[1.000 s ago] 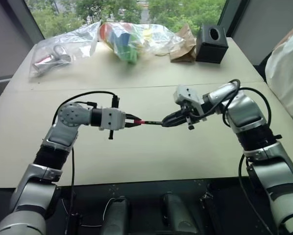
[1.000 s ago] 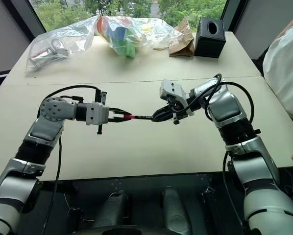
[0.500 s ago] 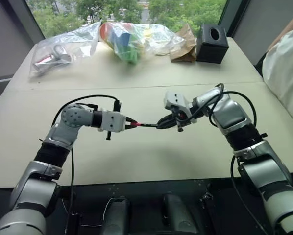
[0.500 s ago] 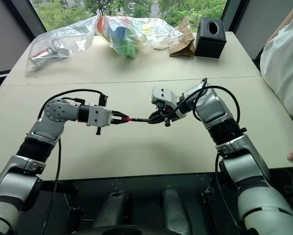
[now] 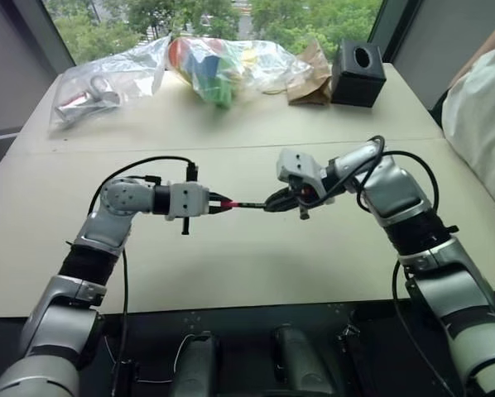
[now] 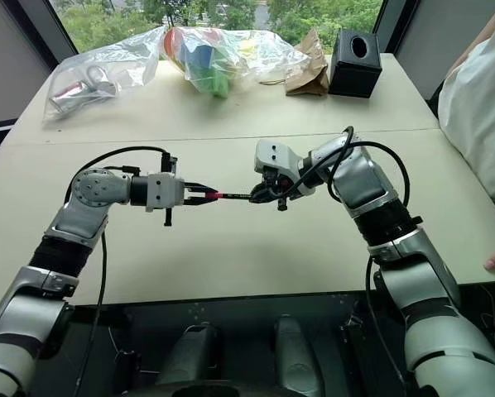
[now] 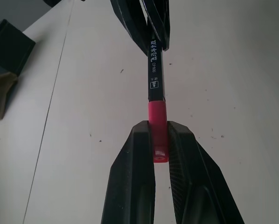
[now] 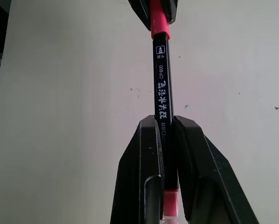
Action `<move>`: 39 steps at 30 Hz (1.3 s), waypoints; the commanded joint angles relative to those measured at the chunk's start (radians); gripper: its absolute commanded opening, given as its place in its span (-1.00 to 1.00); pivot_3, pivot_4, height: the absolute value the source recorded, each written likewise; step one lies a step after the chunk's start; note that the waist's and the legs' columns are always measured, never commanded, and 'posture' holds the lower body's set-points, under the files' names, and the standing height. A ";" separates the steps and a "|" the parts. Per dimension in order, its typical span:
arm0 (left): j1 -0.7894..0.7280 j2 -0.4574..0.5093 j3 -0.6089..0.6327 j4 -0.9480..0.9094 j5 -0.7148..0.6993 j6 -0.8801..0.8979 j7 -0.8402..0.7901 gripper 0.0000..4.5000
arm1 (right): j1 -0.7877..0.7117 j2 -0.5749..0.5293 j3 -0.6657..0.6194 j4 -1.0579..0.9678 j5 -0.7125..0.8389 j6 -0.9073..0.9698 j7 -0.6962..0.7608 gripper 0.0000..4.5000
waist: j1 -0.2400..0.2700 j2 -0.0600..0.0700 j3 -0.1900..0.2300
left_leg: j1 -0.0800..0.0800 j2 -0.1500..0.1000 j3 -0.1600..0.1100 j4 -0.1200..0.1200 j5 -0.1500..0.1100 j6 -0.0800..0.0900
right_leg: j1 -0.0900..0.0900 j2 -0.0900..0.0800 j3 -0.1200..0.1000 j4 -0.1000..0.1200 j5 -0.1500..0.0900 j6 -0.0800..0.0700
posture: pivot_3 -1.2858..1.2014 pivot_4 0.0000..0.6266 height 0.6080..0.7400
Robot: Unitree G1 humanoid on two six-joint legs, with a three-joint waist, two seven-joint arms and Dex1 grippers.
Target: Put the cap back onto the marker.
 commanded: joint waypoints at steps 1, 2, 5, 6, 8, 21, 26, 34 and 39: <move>-0.016 -0.026 0.012 -0.043 -0.030 0.019 0.032 -1.00 | -0.022 0.055 0.005 -0.117 0.068 -0.011 0.017 -0.98 | 0.000 0.000 0.000 | 0.000 0.000 0.000 0.000 0.000 0.000 | 0.000 0.000 0.000 0.000 0.000 0.000 | 0.03 -0.52 1.00; -0.017 -0.026 0.011 -0.043 -0.031 0.021 0.030 -1.00 | -0.024 0.057 0.006 -0.119 0.066 -0.011 0.013 -0.98 | 0.000 0.000 0.000 | 0.000 0.000 0.000 0.000 0.000 0.000 | 0.000 0.000 0.000 0.000 0.000 0.000 | 0.03 -0.52 1.00; -0.024 -0.027 0.006 -0.043 -0.032 0.020 0.022 -1.00 | -0.026 0.064 0.010 -0.126 0.065 -0.006 0.006 -0.98 | 0.000 0.000 0.000 | 0.000 0.000 0.000 0.000 0.000 0.000 | 0.000 0.000 0.000 0.000 0.000 0.000 | 0.03 -0.52 1.00; -0.028 -0.028 0.004 -0.043 -0.032 0.022 0.021 -1.00 | -0.027 0.066 0.012 -0.129 0.065 -0.004 0.003 -0.98 | 0.000 0.000 0.000 | 0.000 0.000 0.000 0.000 0.000 0.000 | 0.000 0.000 0.000 0.000 0.000 0.000 | 0.03 -0.52 1.00; -0.037 -0.031 0.000 -0.043 -0.031 0.027 0.020 -1.00 | -0.028 0.071 0.015 -0.132 0.062 -0.004 -0.002 -0.98 | 0.000 0.000 0.000 | 0.000 0.000 0.000 0.000 0.000 0.000 | 0.000 0.000 0.000 0.000 0.000 0.000 | 0.03 -0.52 1.00; -0.043 -0.048 -0.001 -0.062 -0.037 0.052 0.021 -1.00 | -0.018 0.078 0.023 -0.133 0.043 -0.042 -0.022 -0.98 | 0.000 0.000 0.000 | 0.000 0.000 0.000 0.000 0.000 0.000 | 0.000 0.000 0.000 0.000 0.000 0.000 | 0.03 -0.52 1.00; -0.027 -0.031 0.024 -0.077 -0.050 0.079 0.025 -1.00 | 0.000 0.055 0.014 -0.118 0.029 -0.067 -0.026 -0.98 | 0.000 0.000 0.000 | 0.000 0.000 0.000 0.000 0.000 0.000 | 0.000 0.000 0.000 0.000 0.000 0.000 | 0.03 -0.52 1.00; 0.034 0.001 0.055 -0.125 -0.045 0.141 0.052 -1.00 | 0.011 0.011 -0.026 -0.070 0.023 -0.090 -0.036 -0.98 | 0.000 0.000 0.000 | 0.000 0.000 0.000 0.000 0.000 0.000 | 0.000 0.000 0.000 0.000 0.000 0.000 | 0.03 -0.52 1.00; 0.065 0.020 0.071 -0.151 -0.041 0.164 0.076 -1.00 | 0.016 -0.016 -0.042 -0.040 0.019 -0.108 -0.039 -0.98 | 0.000 0.000 0.000 | 0.000 0.000 0.000 0.000 0.000 0.000 | 0.000 0.000 0.000 0.000 0.000 0.000 | 0.03 -0.52 1.00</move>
